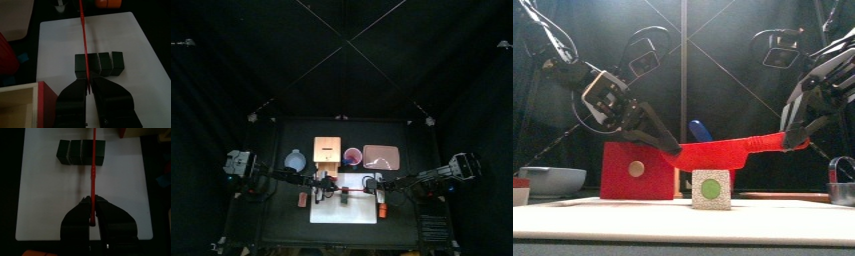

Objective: Place sushi on board then cut the sushi with the knife then place the pieces on the plate
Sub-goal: Cut the sushi into 4 pieces

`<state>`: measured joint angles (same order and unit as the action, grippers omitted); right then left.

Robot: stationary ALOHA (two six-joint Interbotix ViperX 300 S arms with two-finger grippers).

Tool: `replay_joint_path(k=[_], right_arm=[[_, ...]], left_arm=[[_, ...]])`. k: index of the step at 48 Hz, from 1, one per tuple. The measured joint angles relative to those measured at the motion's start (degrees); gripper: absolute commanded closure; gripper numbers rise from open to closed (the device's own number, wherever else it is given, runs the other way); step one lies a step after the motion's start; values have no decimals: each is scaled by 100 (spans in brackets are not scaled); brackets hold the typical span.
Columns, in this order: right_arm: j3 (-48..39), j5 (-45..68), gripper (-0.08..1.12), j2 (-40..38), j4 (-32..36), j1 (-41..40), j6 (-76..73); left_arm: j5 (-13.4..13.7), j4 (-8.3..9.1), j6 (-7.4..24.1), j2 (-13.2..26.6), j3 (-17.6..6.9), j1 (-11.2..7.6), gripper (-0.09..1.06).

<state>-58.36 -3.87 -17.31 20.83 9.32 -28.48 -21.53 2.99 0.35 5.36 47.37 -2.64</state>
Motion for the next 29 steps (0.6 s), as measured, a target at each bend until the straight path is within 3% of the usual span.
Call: replay_joint_path(k=[29], right_arm=[[53, 26, 64, 571, -88, 26, -9]], left_arm=[[53, 9, 18, 334, -79, -26, 46]])
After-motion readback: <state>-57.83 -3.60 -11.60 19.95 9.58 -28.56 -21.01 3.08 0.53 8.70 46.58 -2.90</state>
